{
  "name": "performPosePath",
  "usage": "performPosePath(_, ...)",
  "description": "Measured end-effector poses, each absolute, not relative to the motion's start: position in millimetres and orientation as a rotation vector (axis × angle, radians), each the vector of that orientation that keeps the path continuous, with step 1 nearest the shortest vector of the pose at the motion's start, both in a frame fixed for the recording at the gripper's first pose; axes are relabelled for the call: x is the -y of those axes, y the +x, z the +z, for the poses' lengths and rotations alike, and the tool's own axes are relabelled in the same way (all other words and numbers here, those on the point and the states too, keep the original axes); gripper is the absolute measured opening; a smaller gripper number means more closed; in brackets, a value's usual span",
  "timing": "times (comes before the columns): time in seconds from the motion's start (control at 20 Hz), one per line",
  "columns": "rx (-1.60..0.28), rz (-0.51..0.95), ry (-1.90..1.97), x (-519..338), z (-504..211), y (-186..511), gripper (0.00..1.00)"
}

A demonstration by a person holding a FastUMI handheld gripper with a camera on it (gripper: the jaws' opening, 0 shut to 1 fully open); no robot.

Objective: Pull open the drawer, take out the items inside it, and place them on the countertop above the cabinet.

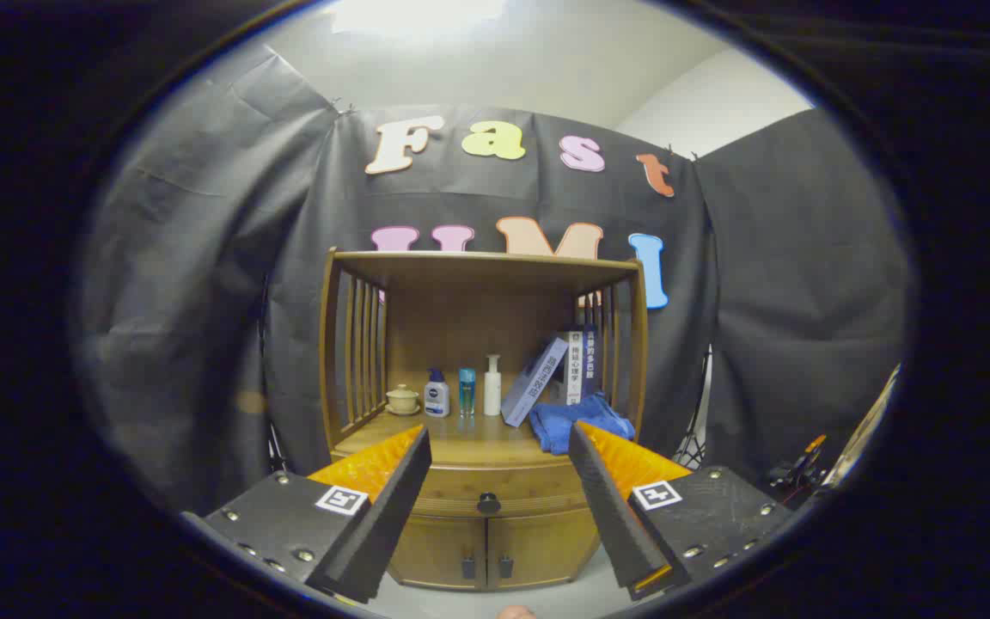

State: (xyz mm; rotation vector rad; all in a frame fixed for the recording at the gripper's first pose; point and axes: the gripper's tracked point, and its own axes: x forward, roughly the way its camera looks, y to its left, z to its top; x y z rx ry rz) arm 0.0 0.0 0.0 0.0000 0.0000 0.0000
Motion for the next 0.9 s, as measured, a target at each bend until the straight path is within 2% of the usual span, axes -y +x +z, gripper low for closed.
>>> performPosePath(0.9,-0.027,-0.042,0.095,26.4,-18.9,17.5,0.97)
